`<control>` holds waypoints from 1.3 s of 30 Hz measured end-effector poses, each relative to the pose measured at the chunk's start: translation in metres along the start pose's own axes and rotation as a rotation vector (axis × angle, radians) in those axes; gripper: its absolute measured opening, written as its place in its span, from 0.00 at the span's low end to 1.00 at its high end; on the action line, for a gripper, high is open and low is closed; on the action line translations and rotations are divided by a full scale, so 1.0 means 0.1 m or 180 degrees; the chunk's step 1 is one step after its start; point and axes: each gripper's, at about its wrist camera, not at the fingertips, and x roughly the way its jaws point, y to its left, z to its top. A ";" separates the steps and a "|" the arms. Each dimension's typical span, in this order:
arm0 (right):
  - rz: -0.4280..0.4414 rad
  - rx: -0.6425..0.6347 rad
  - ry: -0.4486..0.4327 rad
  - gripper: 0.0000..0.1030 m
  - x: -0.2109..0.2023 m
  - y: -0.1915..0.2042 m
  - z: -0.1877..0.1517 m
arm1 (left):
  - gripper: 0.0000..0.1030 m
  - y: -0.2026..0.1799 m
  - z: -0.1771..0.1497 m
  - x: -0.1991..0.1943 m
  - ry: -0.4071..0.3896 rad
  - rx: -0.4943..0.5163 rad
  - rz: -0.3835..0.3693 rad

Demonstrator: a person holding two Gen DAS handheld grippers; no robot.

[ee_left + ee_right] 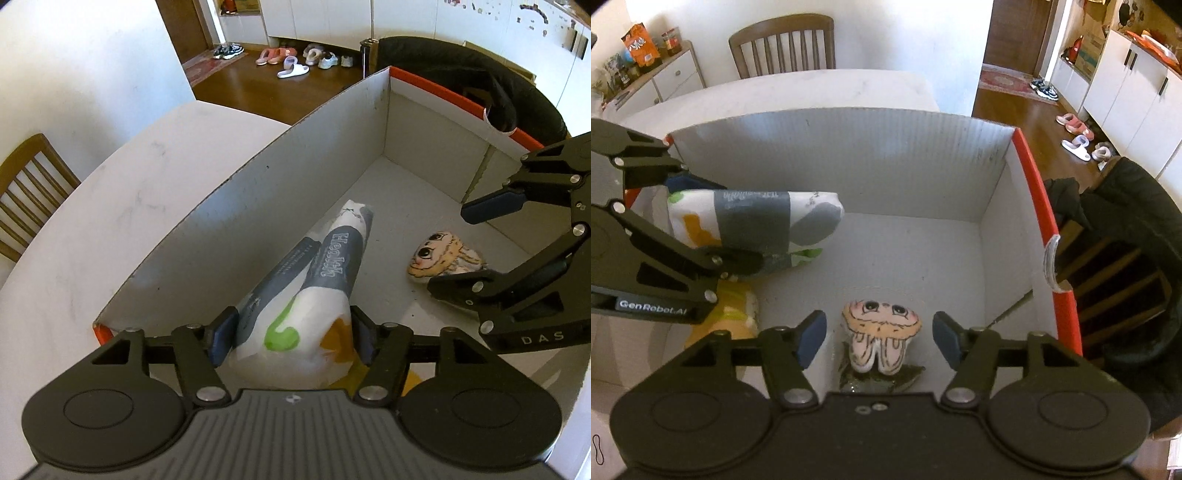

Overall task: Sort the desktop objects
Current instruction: 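Open right gripper to drop keychain while left gripper lowers and releases packaged bag, then withdraw both open grippers from the shoebox back over the table items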

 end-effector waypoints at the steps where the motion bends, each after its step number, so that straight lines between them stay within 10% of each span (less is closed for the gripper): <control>1: 0.0001 0.0010 0.0000 0.62 -0.01 -0.01 0.00 | 0.62 0.01 0.00 -0.01 -0.0011 -0.0009 -0.0006; 39: 0.0273 -0.0019 -0.0753 0.75 -1.16 0.66 -0.17 | 0.67 0.27 -0.82 -1.36 -0.0902 -0.0597 -0.0232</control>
